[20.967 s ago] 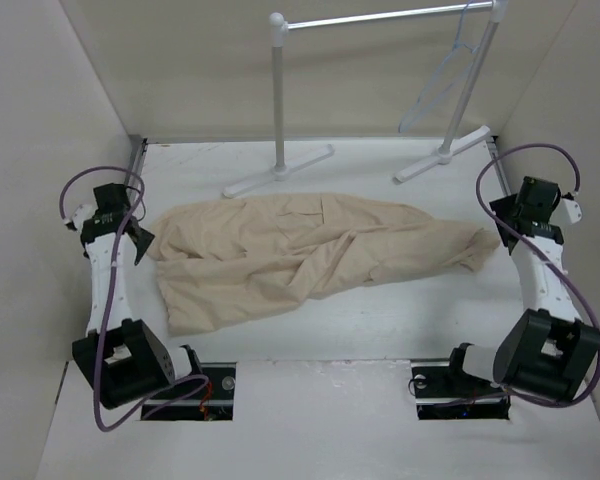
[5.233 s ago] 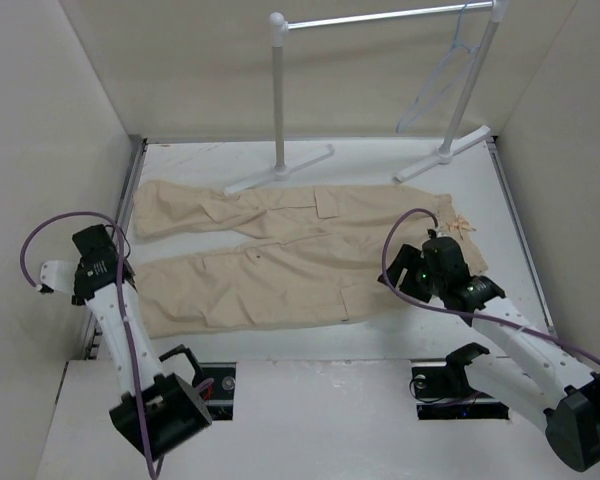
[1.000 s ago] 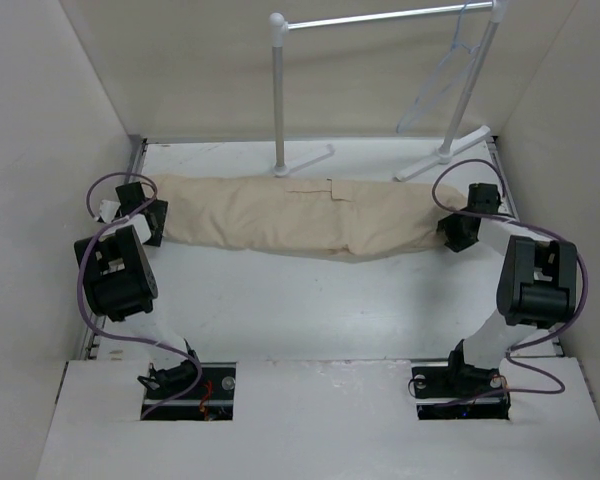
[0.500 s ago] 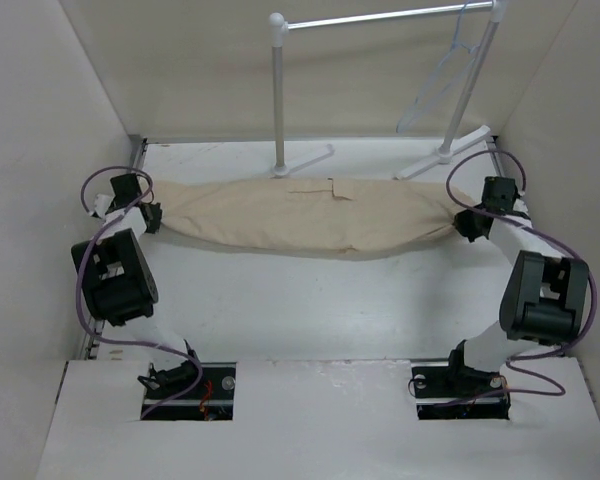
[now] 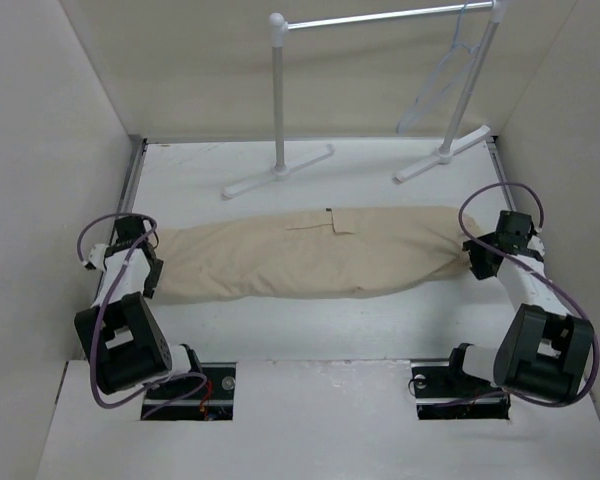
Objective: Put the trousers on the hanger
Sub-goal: Fold the trousers at the center of the board.
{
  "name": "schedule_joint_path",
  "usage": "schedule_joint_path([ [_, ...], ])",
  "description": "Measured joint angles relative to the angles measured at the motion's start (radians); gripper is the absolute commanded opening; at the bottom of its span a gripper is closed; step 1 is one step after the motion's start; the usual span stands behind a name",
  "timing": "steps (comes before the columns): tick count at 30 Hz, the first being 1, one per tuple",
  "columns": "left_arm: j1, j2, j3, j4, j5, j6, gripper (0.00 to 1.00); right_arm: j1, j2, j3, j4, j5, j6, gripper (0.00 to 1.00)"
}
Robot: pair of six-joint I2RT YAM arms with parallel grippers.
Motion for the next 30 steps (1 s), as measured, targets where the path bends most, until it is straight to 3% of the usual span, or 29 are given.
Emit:
schedule_joint_path([
  [4,0.01,-0.059,-0.029,-0.06,-0.013,0.0,0.54,-0.008,-0.076,-0.027,-0.043,0.006,-0.025,0.76],
  [9,-0.085,-0.2,0.069,-0.11,-0.035,0.012,0.57,-0.006,-0.172,-0.026,-0.067,0.082,-0.057,0.83],
  [13,-0.2,-0.229,0.142,-0.074,-0.054,0.021,0.57,-0.014,-0.067,-0.029,-0.025,0.07,-0.064,0.81],
  [18,-0.349,-0.176,0.124,-0.027,-0.035,0.021,0.57,-0.045,0.126,-0.027,0.068,0.003,-0.069,0.77],
  [20,-0.39,-0.169,0.103,-0.007,-0.029,0.02,0.57,-0.048,0.165,0.002,0.097,-0.022,-0.068,0.69],
  [22,-0.411,-0.169,0.076,0.014,-0.023,0.019,0.57,-0.048,0.212,0.027,0.135,-0.044,-0.064,0.69],
  [23,-0.414,-0.169,0.063,0.021,-0.019,0.018,0.57,-0.048,0.224,0.035,0.147,-0.054,-0.064,0.23],
  [24,-0.415,-0.169,0.05,0.027,-0.015,0.018,0.57,-0.047,0.235,0.039,0.161,-0.064,-0.063,0.14],
  [30,-0.43,-0.173,0.0,0.048,0.002,0.014,0.56,-0.047,0.161,0.051,0.114,-0.048,-0.008,0.08],
])
